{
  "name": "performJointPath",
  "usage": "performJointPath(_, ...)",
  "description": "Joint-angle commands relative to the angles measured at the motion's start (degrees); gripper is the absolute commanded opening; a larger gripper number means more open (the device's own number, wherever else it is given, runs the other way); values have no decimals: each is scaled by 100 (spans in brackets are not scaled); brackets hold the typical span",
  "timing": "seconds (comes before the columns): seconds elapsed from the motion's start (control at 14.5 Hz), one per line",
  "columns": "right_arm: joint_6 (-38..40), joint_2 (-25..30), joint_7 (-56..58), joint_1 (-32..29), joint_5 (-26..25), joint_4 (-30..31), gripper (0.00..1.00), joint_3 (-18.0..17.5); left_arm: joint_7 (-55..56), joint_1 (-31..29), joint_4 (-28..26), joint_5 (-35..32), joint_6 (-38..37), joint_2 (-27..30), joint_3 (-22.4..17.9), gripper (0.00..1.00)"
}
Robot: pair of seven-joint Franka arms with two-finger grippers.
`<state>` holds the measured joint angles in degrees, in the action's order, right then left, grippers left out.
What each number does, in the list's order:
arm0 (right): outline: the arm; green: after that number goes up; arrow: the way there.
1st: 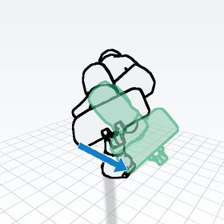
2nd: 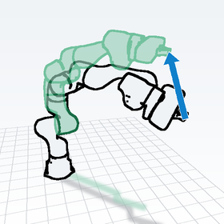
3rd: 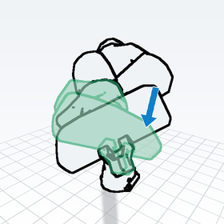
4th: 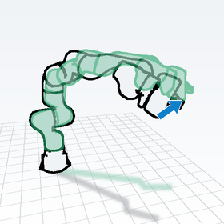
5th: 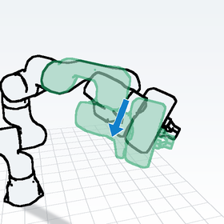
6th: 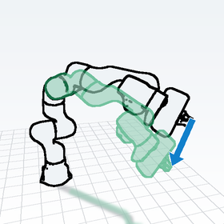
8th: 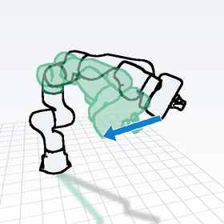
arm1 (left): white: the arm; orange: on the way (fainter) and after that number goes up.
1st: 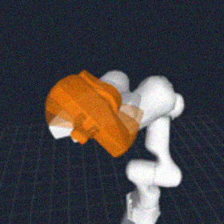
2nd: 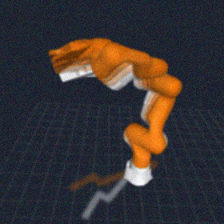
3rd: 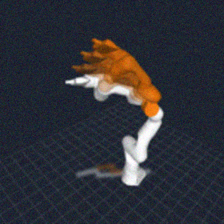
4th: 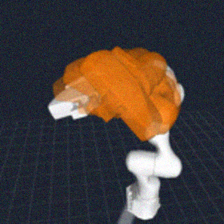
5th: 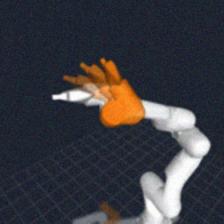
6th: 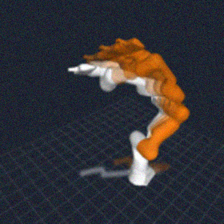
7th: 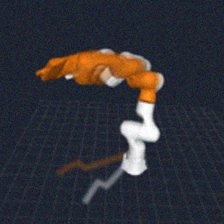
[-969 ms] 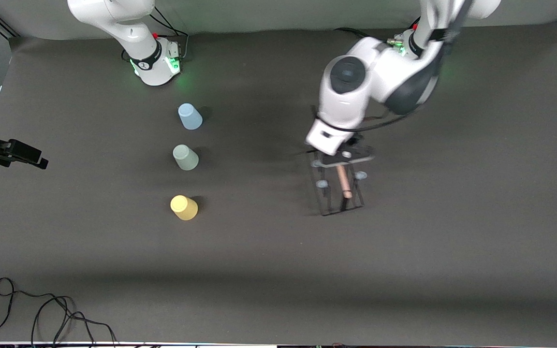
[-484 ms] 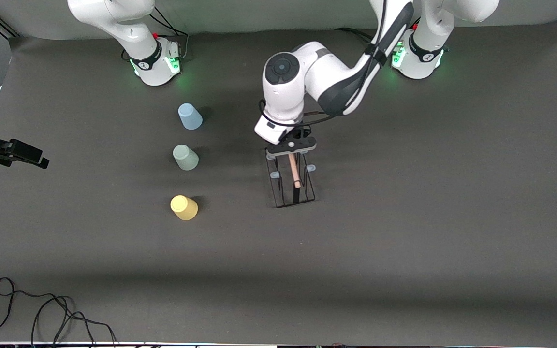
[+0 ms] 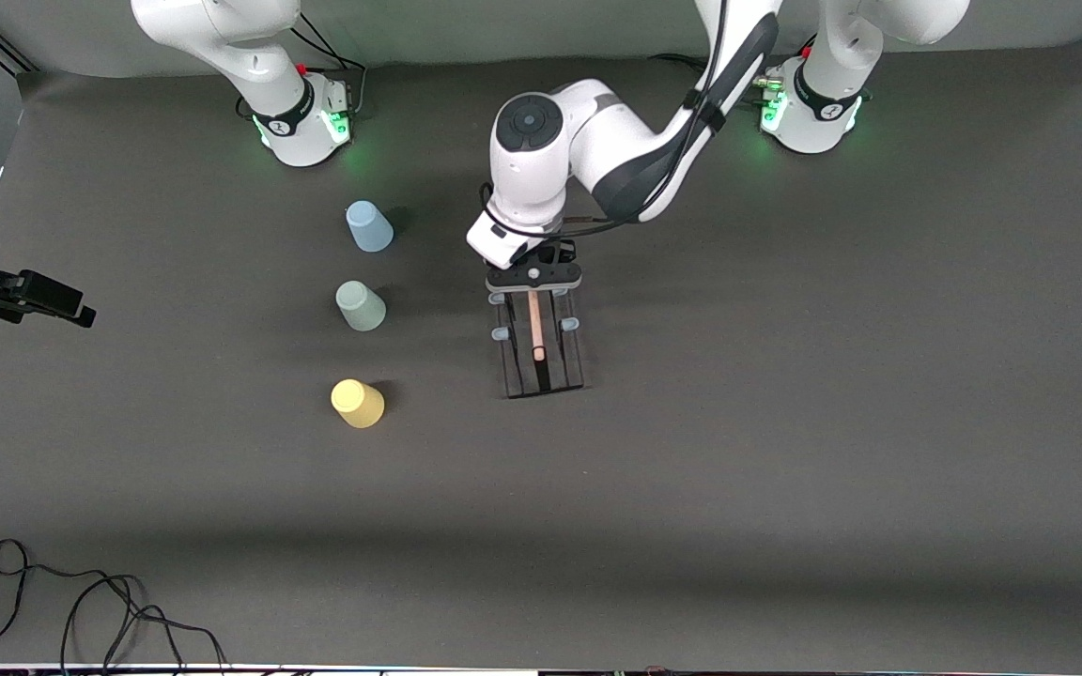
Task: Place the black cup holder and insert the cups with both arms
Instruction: 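Lower the wire holder onto the table and open the left gripper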
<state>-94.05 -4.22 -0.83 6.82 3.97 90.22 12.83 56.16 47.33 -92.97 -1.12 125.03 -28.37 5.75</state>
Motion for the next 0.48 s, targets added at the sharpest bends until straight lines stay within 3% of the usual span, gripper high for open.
performJointPath(0.0, 45, 35, -13, 21, 60, 14, 100, 27, -447, 127, 201, 68, -75, -151, -39, 0)
performJointPath(0.21, 45, 35, -13, 12, 60, 14, 100, 27, -360, 128, 201, 95, -23, -161, -39, 8)
performJointPath(0.42, 45, 35, -13, 12, 60, 14, 100, 35, -334, 110, 227, 121, -41, -152, -39, 37)
